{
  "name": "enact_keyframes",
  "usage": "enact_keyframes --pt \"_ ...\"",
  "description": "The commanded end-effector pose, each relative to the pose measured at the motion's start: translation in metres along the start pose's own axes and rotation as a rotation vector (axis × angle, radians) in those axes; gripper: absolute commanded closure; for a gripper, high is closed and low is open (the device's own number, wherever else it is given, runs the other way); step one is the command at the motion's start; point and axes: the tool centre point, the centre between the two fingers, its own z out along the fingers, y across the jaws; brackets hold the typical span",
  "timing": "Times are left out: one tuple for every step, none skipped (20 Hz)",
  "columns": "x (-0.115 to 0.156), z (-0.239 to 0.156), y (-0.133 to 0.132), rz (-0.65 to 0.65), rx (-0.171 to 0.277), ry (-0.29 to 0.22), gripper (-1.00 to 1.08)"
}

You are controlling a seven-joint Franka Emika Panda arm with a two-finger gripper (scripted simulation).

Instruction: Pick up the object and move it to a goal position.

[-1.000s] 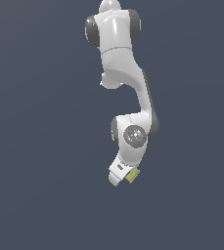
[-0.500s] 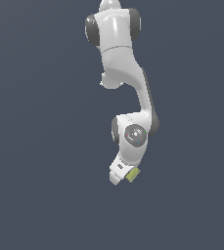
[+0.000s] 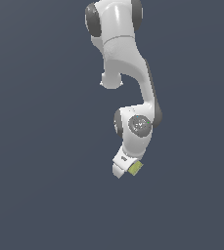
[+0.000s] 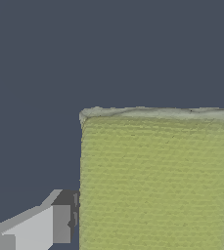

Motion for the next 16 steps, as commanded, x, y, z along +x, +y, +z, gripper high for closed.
enact_keyframes --pt "-0.001 -0.010 -0.011 0.000 -0.002 0.002 1.08" --pt "-0.002 -0.014 -0.016 0.000 -0.002 0.002 1.08" --pt "-0.003 -0.018 -0.021 0.000 -0.002 0.002 1.08" --pt "-0.004 -0.023 -0.027 0.000 -0.002 0.002 1.08" --pt "-0.005 -0.028 -0.034 -0.001 -0.002 0.001 1.08" --pt "-0.006 -0.033 -0.040 -0.001 -0.002 0.001 1.08" --pt "-0.008 -0.039 -0.047 -0.001 -0.002 0.001 1.08" --pt "-0.009 -0.044 -0.054 -0.001 -0.003 0.001 1.08" --pt "-0.010 -0.050 -0.061 -0.001 -0.003 0.001 1.08" --pt "-0.011 -0.056 -0.068 -0.001 -0.003 0.001 1.08" --pt "-0.012 -0.061 -0.074 -0.001 -0.003 0.001 1.08" --pt "-0.013 -0.067 -0.081 -0.001 -0.003 0.001 1.08" --pt "-0.014 -0.072 -0.087 -0.001 -0.003 0.001 1.08" --pt "-0.015 -0.077 -0.094 -0.001 -0.003 0.001 1.08" --pt "-0.016 -0.082 -0.100 -0.001 -0.003 0.001 1.08" --pt "-0.017 -0.087 -0.105 -0.001 -0.003 0.001 1.08"
